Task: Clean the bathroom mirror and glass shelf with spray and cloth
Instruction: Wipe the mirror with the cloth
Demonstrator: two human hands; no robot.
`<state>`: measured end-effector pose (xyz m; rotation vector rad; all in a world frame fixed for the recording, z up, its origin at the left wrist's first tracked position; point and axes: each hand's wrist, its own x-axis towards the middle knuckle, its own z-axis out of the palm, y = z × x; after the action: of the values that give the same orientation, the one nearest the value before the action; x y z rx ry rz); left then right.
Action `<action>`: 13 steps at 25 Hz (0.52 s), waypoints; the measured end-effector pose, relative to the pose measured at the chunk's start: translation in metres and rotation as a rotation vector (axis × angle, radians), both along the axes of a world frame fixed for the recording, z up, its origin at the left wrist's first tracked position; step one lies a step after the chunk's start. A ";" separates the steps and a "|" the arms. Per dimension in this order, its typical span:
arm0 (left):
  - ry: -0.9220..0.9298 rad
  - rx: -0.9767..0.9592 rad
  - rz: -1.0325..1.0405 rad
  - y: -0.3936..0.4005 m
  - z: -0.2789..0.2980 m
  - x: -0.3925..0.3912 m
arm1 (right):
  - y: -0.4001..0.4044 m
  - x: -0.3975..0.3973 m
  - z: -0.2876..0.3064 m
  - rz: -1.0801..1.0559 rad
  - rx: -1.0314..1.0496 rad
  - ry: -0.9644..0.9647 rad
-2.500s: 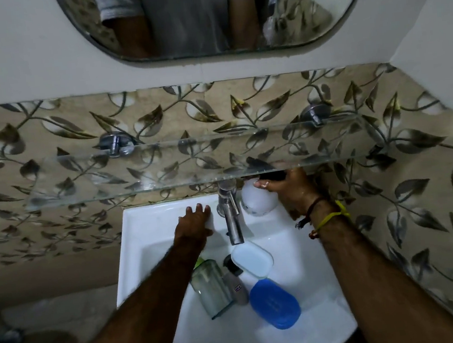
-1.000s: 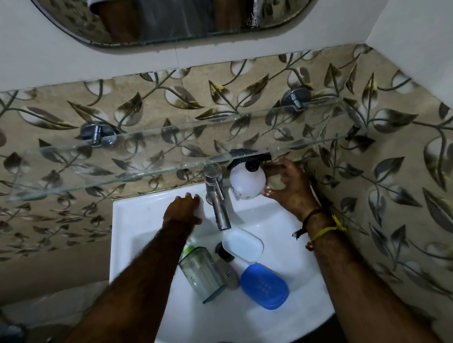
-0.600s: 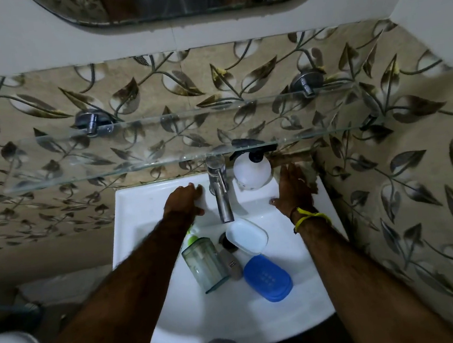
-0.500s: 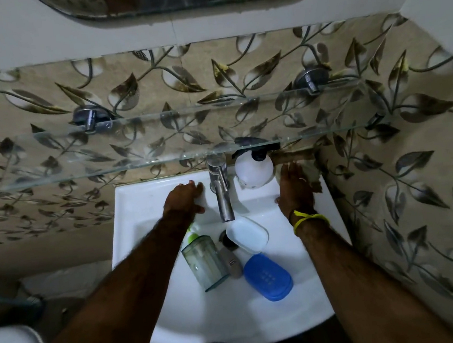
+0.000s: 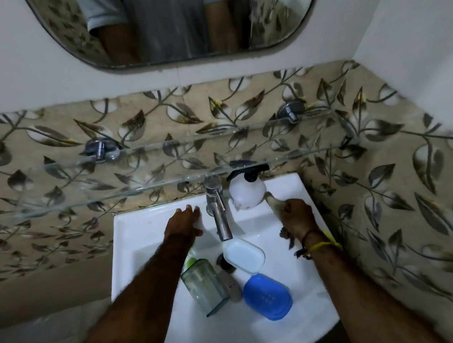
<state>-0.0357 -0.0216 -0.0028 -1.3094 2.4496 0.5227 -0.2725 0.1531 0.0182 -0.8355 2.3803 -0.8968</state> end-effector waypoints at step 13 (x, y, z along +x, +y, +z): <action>0.586 -0.384 -0.021 0.079 0.082 0.053 | 0.051 0.111 0.101 -0.063 -0.583 -1.224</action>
<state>0.0172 0.0575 0.0793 -1.4205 3.1688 0.5001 -0.1617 0.2046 0.1195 -0.2079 1.0866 -1.5579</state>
